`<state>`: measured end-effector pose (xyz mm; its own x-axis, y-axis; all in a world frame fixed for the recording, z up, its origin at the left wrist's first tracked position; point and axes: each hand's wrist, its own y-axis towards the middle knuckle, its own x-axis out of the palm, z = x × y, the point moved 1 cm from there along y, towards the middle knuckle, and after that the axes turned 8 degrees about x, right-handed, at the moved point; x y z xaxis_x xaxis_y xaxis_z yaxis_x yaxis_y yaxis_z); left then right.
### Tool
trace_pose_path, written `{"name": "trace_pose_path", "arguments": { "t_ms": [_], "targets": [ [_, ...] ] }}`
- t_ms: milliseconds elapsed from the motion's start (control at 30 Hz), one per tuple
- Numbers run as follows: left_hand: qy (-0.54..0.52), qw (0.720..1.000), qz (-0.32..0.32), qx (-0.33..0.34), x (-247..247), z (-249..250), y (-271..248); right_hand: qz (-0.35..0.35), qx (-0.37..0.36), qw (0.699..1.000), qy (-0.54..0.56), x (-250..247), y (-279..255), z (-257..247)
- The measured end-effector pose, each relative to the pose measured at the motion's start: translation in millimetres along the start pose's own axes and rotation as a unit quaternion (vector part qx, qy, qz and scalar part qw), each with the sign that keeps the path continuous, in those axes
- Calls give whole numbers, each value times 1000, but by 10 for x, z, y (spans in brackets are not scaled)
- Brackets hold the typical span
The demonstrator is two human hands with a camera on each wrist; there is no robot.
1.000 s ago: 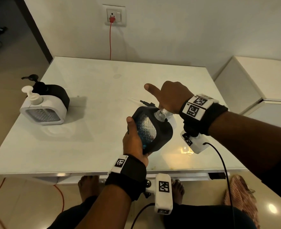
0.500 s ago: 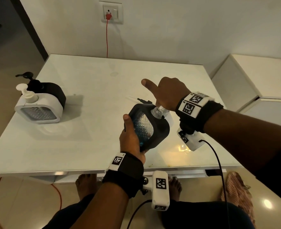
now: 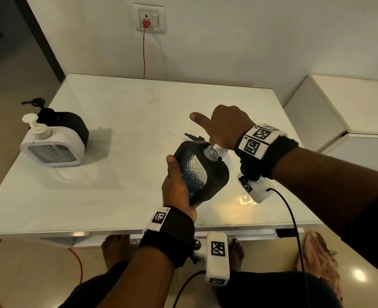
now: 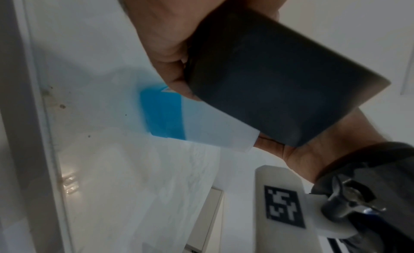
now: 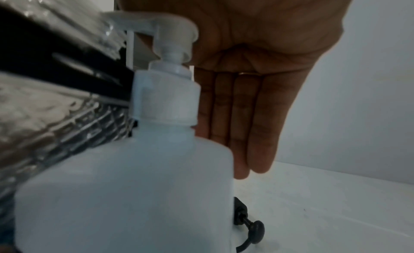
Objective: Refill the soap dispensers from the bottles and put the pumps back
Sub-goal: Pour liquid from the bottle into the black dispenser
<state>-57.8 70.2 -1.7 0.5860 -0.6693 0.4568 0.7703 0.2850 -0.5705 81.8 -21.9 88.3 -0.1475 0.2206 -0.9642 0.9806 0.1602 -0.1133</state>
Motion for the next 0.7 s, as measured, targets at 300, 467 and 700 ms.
{"name": "trace_pose_path", "arguments": {
  "t_ms": [300,467,700],
  "targets": [
    [-1,1000,-2,-7,-2,-29,4,-20,13,999,21,-76,-59,-9],
    [2,1000,-2,-2,13,-18,-11,8,-1,1000,18,-15,-41,29],
    [-8,1000,5,3,-7,-10,-14,-28,2,1000,11,-91,-62,-51]
  ]
}}
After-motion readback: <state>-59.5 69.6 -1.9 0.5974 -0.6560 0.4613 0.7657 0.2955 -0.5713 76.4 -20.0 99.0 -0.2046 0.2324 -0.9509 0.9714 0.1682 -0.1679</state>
